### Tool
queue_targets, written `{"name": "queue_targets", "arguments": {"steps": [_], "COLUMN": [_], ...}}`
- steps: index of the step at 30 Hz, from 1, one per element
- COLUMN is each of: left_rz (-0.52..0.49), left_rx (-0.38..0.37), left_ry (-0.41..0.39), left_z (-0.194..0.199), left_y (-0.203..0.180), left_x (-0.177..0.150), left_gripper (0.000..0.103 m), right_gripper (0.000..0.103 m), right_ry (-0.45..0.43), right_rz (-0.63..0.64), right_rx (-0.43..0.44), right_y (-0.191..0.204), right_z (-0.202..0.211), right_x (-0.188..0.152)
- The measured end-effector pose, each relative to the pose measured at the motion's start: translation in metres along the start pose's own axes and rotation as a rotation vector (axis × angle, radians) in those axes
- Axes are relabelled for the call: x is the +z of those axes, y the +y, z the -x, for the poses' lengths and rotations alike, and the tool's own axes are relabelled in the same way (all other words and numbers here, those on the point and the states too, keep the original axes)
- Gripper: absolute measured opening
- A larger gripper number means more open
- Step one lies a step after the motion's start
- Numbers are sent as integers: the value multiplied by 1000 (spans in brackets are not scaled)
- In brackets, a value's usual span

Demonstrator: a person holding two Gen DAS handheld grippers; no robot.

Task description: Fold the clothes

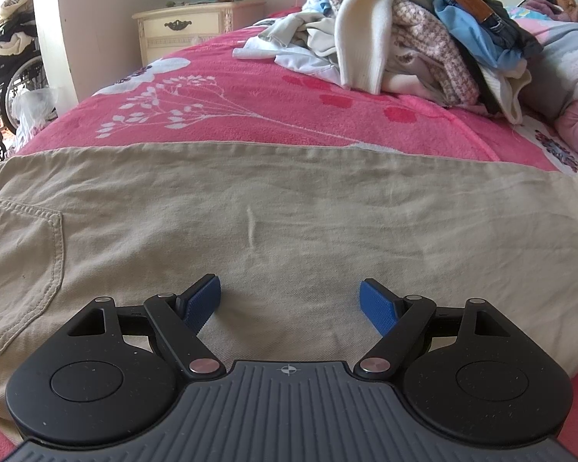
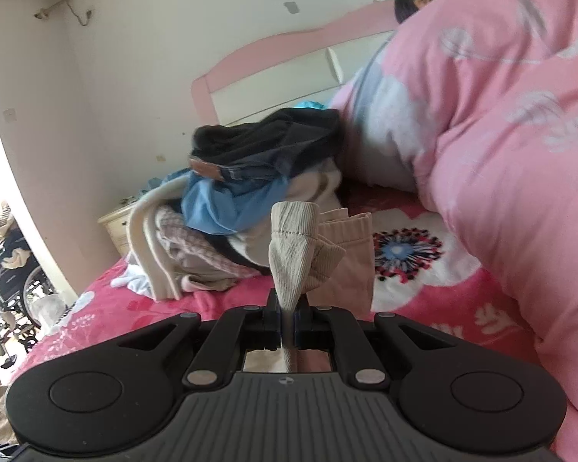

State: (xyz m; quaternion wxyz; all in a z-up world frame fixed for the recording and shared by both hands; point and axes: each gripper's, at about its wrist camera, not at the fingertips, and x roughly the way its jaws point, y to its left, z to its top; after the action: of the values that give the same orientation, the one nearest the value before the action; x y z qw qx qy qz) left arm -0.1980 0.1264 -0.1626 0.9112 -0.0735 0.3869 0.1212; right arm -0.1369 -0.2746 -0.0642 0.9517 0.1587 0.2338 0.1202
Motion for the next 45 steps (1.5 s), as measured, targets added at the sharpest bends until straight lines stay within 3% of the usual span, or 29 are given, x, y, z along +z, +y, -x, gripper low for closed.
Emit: {"name": "queue_targets", "arguments": {"steps": [27,41,45], "left_rz": [12,15,46], "left_rx": [-20,-39,-41], "left_ry": [-13,-27,-33], "left_z": [2,3,8], "left_y": [3,8,10], "left_x": [-2,-5,-2], "left_gripper": [81,81,80], "right_gripper": [6,6,6], "right_ry": [66,142,194], "right_rz": [67,68,119], "right_rx": [272,388,440], "right_y": [92,144,166], "right_z": [-29,-55,-62], "right_x": [10,5,6]}}
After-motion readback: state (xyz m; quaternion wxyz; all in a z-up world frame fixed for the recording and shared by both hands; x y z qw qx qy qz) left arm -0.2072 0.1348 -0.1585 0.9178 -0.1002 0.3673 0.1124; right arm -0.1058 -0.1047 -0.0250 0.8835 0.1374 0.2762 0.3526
